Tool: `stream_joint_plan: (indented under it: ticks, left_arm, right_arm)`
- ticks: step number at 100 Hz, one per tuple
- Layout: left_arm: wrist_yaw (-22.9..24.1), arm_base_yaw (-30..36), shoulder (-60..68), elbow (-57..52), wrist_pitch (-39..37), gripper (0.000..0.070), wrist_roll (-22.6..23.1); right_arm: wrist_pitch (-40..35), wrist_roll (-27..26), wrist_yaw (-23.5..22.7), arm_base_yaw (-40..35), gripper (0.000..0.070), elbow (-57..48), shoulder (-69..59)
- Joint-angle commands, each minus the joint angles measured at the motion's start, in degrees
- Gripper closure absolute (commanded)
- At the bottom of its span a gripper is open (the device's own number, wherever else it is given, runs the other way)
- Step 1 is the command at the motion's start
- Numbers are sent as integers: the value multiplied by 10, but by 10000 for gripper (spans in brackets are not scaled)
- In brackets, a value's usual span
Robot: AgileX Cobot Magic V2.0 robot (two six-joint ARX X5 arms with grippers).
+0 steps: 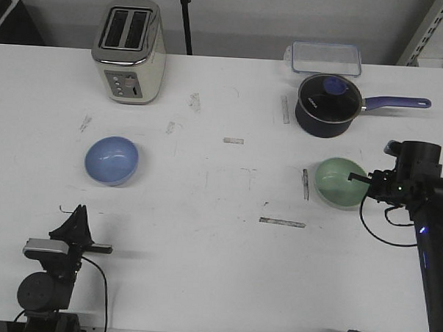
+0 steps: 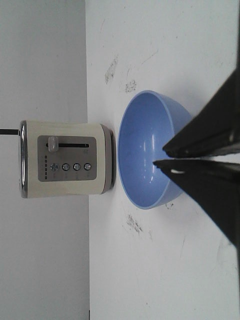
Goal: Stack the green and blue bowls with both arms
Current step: 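Grip the rim of the pale green bowl with the right gripper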
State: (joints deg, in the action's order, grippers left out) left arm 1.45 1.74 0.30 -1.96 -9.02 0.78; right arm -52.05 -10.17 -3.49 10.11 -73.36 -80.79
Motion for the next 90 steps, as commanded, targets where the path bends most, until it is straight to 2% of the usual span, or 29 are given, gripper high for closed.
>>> stream_joint_plan:
  ticks: [1, 6, 20, 26, 67, 90]
  left_arm:
    - [1, 0, -1, 13, -9, 698, 5]
    - [1, 0, -1, 13, -9, 698, 5]
    - [1, 0, -1, 13, -9, 698, 5]
    - [1, 0, -1, 13, -9, 698, 5]
    - [1, 0, -1, 13, -9, 698, 5]
    - [1, 0, -1, 13, -9, 698, 5]
  right_arm:
    - [-1, -17, -30, 8, 677, -19, -21]
    - [2, -19, -52, 14, 630, -20, -28]
    - [2, -23, -64, 28, 344, -19, -37]
    - [2, -22, -64, 33, 295, -19, -37]
    - [1, -23, -71, 38, 275, -17, -49]
    - [24, -22, -71, 38, 275, -6, -71]
